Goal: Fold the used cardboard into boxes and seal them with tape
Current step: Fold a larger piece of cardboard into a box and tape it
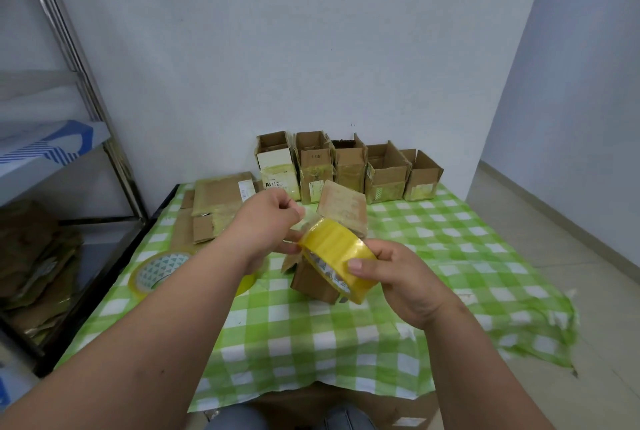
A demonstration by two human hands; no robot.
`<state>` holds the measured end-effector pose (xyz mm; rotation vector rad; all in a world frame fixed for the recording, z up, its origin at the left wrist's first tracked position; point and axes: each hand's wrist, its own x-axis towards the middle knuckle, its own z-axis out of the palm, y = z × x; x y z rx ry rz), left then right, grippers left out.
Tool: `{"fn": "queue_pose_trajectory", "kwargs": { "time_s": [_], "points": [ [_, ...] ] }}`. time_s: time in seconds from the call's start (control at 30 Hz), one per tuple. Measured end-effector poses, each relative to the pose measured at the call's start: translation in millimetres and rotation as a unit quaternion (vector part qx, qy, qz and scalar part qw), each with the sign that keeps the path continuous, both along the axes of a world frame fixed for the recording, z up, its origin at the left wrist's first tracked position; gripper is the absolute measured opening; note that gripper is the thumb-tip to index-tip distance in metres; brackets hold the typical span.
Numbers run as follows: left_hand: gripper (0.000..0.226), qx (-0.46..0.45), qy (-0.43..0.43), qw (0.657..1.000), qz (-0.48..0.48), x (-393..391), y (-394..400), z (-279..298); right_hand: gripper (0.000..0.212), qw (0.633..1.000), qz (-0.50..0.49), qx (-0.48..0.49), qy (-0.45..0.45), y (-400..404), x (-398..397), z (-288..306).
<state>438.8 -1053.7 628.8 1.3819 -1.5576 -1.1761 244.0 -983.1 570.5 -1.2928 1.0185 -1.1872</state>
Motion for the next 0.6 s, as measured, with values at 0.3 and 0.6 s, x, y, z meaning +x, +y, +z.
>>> {"fn": "queue_pose_trajectory", "kwargs": {
  "time_s": [0.3, 0.6],
  "points": [
    [0.017, -0.005, 0.007, 1.0, 0.026, -12, 2, 5, 0.063, 0.997, -0.03, -0.019, -0.069, -1, -26, 10],
    [0.015, -0.002, 0.049, 0.998, 0.03, -19, -5, 9, 0.053, 0.997, -0.061, -0.03, 0.025, 1, -58, 20]
  ]
}}
